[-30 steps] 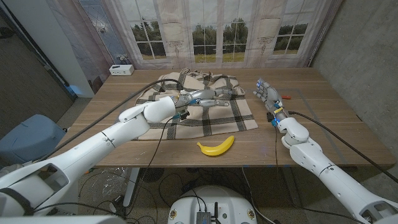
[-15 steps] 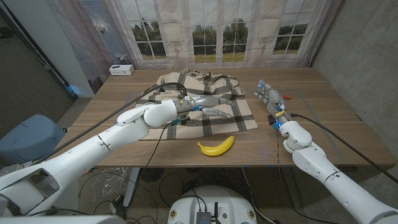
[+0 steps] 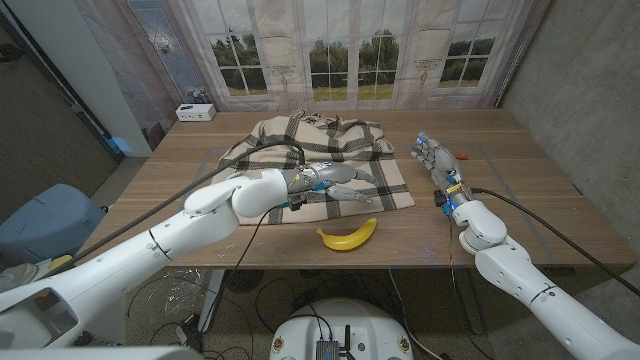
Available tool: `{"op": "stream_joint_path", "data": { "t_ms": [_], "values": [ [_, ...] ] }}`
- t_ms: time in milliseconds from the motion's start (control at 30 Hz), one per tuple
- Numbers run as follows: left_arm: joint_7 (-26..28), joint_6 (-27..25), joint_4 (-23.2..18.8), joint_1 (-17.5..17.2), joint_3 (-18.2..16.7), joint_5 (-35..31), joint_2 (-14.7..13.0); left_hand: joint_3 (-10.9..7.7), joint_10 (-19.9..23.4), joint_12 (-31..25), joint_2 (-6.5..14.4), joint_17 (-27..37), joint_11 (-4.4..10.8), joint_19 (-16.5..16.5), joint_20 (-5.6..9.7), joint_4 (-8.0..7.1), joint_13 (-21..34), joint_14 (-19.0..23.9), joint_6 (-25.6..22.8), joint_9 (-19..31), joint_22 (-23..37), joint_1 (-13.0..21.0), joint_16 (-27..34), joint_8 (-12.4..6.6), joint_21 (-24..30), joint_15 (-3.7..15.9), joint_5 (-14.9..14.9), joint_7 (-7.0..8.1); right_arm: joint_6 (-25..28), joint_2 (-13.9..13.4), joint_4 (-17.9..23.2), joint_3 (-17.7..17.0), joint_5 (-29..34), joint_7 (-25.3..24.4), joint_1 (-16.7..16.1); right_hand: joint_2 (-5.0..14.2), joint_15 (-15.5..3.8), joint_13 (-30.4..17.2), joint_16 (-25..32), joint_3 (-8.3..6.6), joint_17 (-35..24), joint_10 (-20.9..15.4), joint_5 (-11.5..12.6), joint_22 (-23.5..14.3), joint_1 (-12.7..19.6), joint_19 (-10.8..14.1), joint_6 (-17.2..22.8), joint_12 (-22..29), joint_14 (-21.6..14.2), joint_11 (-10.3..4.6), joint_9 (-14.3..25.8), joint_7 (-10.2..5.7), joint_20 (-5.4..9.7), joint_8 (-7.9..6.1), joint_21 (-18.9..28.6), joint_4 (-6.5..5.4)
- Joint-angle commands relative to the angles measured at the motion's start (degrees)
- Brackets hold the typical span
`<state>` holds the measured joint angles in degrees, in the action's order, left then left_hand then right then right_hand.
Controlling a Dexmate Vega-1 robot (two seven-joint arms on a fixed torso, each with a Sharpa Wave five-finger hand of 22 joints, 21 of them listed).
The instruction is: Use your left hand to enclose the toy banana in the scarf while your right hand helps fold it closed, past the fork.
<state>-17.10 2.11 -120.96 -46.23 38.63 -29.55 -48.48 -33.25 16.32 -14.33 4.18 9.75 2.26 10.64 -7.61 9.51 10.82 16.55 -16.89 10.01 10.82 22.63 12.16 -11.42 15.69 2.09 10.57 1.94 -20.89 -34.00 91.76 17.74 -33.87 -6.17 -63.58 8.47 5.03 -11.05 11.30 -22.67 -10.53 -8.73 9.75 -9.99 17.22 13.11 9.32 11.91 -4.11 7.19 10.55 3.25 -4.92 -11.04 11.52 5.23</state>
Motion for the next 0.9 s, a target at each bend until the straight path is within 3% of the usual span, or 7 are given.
{"op": "stream_joint_path", "data": {
  "t_ms": [33, 267, 400, 567, 900],
  "values": [
    [0.2, -2.7, -4.3, -3.0, 0.7, -8.1, -0.4, -0.53, 0.3, 0.3, 0.4, 0.2, 0.9, 0.8, 1.11, 0.79, 0.1, 1.3, 0.2, 0.2, 0.2, 2.5, 0.3, 0.18, 0.4, 0.69, -0.1, 0.6, -1.1, -1.0, 2.5, -1.0, 0.2, -0.6, -3.3, -0.14, 0.63, -0.2, 0.4, -0.14, -0.3, -0.7, 0.3, -0.2, 0.4, 0.2, 0.6, -0.1, -0.3, -0.12, 0.1, -0.06, -0.39, -0.19, 0.2, 0.34],
    [-0.6, -5.9, -6.3, -4.6, 1.4, -14.9, 0.2, -0.95, 1.7, 0.3, 0.3, 0.2, 1.65, 1.6, 0.84, 1.26, 0.1, 2.7, -0.5, 0.3, 0.2, 5.7, 0.2, 0.01, 0.4, 1.21, 0.0, 0.97, -0.9, -1.3, 3.3, -1.4, 0.2, -0.8, -4.3, -0.12, 0.76, -0.2, 0.4, -0.11, -0.3, -0.8, 0.3, -0.2, 0.3, 0.3, 0.8, -0.1, -0.4, -0.08, 0.1, -0.03, -0.3, -0.23, 0.3, 0.36],
    [-2.4, -8.9, -7.8, -5.4, 2.1, -19.7, 0.8, -0.51, 3.8, 0.1, -1.2, 0.3, 1.34, 2.6, 0.25, 1.24, 0.1, 4.3, -2.5, 0.3, 0.2, 8.9, 0.2, -0.48, 0.6, 1.61, 0.0, 0.42, -0.7, -1.4, 3.5, -1.4, 0.1, -0.7, -4.5, -0.11, 0.89, -0.2, 0.4, -0.07, -0.4, -0.9, 0.3, -0.2, 0.3, 0.4, 0.9, -0.1, -0.5, -0.06, 0.1, -0.01, -0.26, -0.26, 0.3, 0.35],
    [-5.5, -11.7, -8.7, -5.5, 3.5, -26.1, 2.2, 2.01, 8.1, -0.8, -3.7, 0.8, 0.98, 5.1, -1.5, 0.25, 0.4, 8.3, -5.2, 0.4, 0.4, 10.6, 1.3, -0.74, 1.2, 2.1, 0.0, -0.24, -0.3, -1.6, 3.6, -1.4, 0.0, -0.5, -4.5, -0.1, 0.94, -0.2, 0.5, -0.04, -0.4, -1.0, 0.3, -0.2, 0.3, 0.5, 1.0, -0.1, -0.6, 0.04, 0.1, 0.04, -0.25, -0.26, 0.3, 0.33],
    [-11.7, -12.9, -8.7, -5.1, 5.1, -33.5, 4.7, 4.02, 11.7, -1.7, -3.5, 1.6, 1.06, 6.1, -0.57, -0.76, 1.0, 11.3, -8.9, 0.5, 0.5, 11.1, 2.7, -1.43, 1.4, 2.65, 0.2, -0.92, -0.3, -1.4, 3.0, -1.4, -0.5, 0.0, -4.4, -0.03, 1.06, -0.2, 0.6, 0.03, -0.5, -1.4, 0.3, -0.2, 0.1, 0.5, 1.3, 0.0, -1.0, 0.03, 0.1, -0.18, -0.42, -0.32, 0.3, 0.27]
  ]
}}
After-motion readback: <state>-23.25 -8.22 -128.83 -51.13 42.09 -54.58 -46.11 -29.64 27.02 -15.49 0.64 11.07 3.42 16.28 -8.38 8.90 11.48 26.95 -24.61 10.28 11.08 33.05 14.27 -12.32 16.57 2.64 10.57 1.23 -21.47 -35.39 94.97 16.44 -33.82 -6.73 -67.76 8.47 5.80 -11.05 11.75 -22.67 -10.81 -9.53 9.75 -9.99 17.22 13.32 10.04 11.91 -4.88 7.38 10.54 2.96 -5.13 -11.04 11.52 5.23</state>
